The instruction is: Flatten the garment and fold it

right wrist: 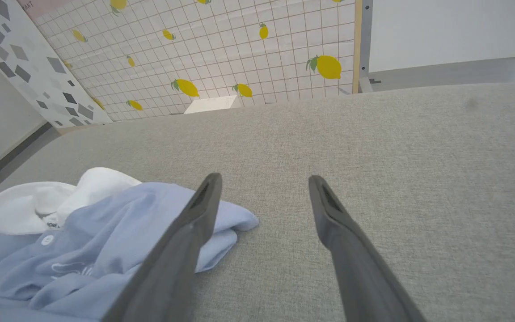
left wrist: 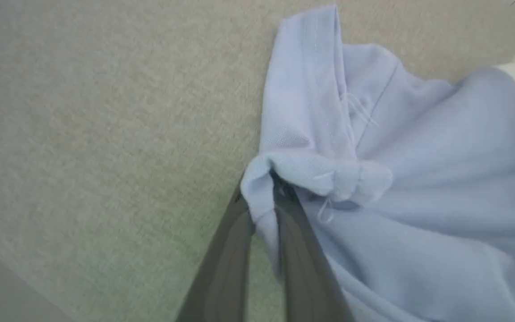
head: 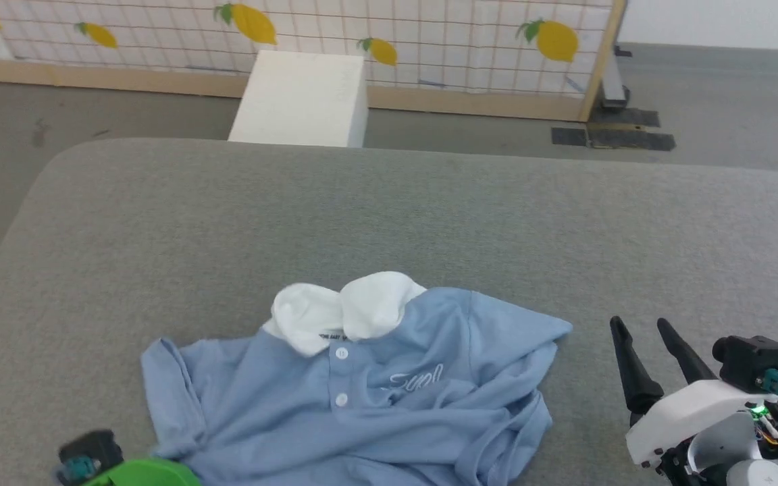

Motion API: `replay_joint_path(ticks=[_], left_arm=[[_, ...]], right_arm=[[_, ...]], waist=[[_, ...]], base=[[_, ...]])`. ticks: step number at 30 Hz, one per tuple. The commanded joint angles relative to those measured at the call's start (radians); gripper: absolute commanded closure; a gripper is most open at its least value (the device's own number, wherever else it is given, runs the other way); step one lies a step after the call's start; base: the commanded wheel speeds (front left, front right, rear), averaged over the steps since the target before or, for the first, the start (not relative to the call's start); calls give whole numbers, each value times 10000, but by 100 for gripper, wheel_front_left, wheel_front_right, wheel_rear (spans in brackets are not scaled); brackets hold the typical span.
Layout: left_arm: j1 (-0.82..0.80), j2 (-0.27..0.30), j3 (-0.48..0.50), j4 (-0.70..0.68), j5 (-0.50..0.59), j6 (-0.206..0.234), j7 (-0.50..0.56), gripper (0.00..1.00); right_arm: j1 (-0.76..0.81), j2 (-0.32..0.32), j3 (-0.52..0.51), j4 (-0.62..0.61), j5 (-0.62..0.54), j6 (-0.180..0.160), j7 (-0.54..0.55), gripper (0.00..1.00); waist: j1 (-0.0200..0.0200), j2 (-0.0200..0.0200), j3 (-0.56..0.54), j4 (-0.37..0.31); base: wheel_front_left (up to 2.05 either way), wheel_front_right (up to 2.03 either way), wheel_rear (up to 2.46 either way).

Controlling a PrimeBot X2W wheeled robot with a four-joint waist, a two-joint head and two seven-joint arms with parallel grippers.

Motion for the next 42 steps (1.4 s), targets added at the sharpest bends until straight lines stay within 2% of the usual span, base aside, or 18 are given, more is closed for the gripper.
replay_joint_path(ticks=[1, 4, 9, 11, 16, 19, 22, 23, 26, 27, 29, 32, 37, 42], left_arm=[[181, -59, -54, 13, -263, -65, 215, 0], [237, -268, 45, -114, -596, -314, 253, 0], [-125, -666, 759, -328, -351, -929, -1653, 0], [-347, -772, 958, -359, 110, -1198, -2209, 0], [-819, -1220, 1584, -658, 1915, -1690, -2431, 0], [-895, -1770, 2060, -896, 3123, -2156, -2436, 0], [-932, -2301, 2399, -914, 3892, -2618, -2437, 0], [-944, -2801, 2709, -761, 4480, -3092, -2438, 0], [-948, -3151, 2976, -566, 4880, -3451, -2439, 0], [-937, -3254, 3062, -484, 4988, -3567, -2439, 0], [-933, -3384, 3238, -369, 5175, -3742, -2439, 0], [-869, -3517, 3529, -182, 5358, -3930, -2439, 0], [-707, -3615, 3840, 213, 5600, -4231, -2439, 0], [-677, -3671, 3951, 423, 5730, -4431, -2440, 0]], right_arm=[[98, 7, 28, 28, -53, -13, 107, 0], [92, 7, 66, 32, -215, -13, 350, 0], [-211, 7, 222, 126, -657, -13, 688, 0], [-481, 7, 366, 403, -967, -13, 1073, 0], [-1330, 7, 523, 1535, -1517, -13, 2173, 0], [-1958, 7, 584, 2422, -1552, -13, 2965, 0], [-2524, 7, 611, 3110, -1652, -13, 3479, 0], [-2984, 7, 731, 3860, -1697, -13, 4258, 0], [-3289, 7, 921, 4422, -1806, -13, 5014, 0], [-3361, 7, 960, 4586, -1708, -13, 5271, 22], [-3460, 7, 1042, 4686, -1586, -13, 5439, 100], [-3513, 7, 817, 4492, -1533, -13, 5034, 100], [-3168, 7, -378, 3564, -1794, -13, 3818, 100], [-2349, 7, -1770, 2216, -2185, -13, 3605, 100]], waist=[[0, 0, -142, 366], [0, 0, -126, 498], [0, 0, -60, 628], [0, 0, -13, 686], [0, 0, 195, 862], [0, 0, 393, 1013], [0, 0, 597, 1157], [0, 0, 758, 1283], [0, 0, 835, 1348], [0, 0, 845, 1364], [0, 0, 836, 1369], [0, 0, 700, 1274], [0, 0, 245, 934], [0, 0, -79, 449]], base=[[0, 0, 0], [0, 0, 0], [0, 0, 0], [0, 0, 0], [0, 0, 0], [0, 0, 0], [0, 0, 0], [0, 0, 0], [0, 0, 0], [0, 0, 0], [0, 0, 0], [0, 0, 0], [0, 0, 0], [0, 0, 0]])
